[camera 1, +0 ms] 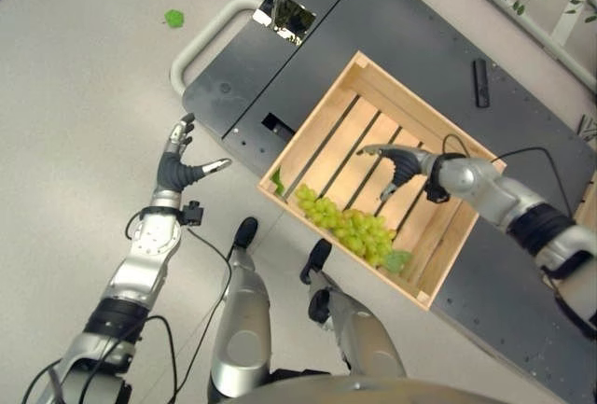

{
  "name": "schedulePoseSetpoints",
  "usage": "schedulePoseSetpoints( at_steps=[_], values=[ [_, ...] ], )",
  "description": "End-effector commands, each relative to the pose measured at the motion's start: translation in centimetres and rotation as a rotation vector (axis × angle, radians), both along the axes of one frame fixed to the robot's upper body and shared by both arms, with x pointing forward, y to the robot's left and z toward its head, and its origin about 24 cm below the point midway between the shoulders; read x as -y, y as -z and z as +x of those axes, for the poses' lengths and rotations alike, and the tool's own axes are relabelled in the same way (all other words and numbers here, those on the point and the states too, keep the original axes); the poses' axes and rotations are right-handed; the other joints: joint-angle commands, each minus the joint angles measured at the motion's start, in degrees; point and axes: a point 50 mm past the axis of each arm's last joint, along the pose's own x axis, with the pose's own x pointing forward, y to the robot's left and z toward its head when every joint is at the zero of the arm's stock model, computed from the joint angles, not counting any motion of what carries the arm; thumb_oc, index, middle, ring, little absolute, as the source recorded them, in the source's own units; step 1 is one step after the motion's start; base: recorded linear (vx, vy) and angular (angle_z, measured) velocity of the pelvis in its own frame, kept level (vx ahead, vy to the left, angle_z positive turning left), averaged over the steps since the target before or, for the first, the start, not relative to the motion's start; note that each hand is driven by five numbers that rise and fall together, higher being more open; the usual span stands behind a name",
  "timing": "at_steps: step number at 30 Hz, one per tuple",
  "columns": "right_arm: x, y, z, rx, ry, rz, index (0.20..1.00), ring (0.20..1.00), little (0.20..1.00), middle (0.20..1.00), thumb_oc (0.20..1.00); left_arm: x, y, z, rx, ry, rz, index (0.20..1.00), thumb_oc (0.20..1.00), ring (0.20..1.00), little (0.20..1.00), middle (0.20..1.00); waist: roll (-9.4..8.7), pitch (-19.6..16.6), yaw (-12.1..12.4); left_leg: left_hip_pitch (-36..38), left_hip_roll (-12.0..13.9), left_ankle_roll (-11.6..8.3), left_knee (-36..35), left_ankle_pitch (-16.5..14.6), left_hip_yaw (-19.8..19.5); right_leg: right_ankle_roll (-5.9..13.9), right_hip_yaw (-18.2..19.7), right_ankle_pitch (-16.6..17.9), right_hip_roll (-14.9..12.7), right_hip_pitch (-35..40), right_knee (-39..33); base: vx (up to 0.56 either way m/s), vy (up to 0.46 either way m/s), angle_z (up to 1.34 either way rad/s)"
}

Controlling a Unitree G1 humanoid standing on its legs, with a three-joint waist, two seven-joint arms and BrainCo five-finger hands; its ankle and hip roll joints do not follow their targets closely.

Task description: Pick up the fruits from the basket on one side to the basket on the other side

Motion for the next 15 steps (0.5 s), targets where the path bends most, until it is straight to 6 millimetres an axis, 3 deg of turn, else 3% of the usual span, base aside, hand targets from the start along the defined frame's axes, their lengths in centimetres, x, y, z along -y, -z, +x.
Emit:
schedulePoseSetpoints(
  at_steps=[1, 6, 15],
  values=[
    [0.4, -0.5, -0.1, 0.020, -0.024, -0.082, 1.000, 1.000, 1.000, 1.000, 1.000, 1.0, -2.4, 0.5, 0.138, 0.024, -0.023, 1.000, 1.000, 1.000, 1.000, 1.000, 0.36, 1.00, -0.38, -0.31, -2.43, 1.94, -0.13, 0.75, 0.85, 4.57, -0.38, -11.56, -1.70, 0.46, 9.85, 0.00, 0.000, 0.00],
    [0.5, 1.0, -0.3, 0.012, -0.003, -0.102, 1.000, 1.000, 1.000, 1.000, 1.000, 1.5, -2.3, 0.7, 0.135, 0.030, -0.027, 1.000, 1.000, 1.000, 1.000, 1.000, 1.34, 1.50, -0.72, -0.60, -2.65, 2.13, -0.06, 0.84, 0.74, 4.69, -0.12, -11.73, -1.96, -0.05, 10.36, 0.00, 0.000, 0.00],
    [-1.0, 0.9, 0.4, 0.033, -0.026, -0.091, 1.000, 1.000, 1.000, 1.000, 1.000, 2.2, -2.1, 1.0, 0.131, 0.035, -0.031, 1.000, 1.000, 1.000, 1.000, 1.000, 1.42, 1.79, -1.01, -0.24, -2.71, 2.54, -0.05, 0.42, 0.92, 4.83, 0.49, -11.75, -1.97, -0.18, 10.54, 0.00, 0.000, 0.00]
  ],
)
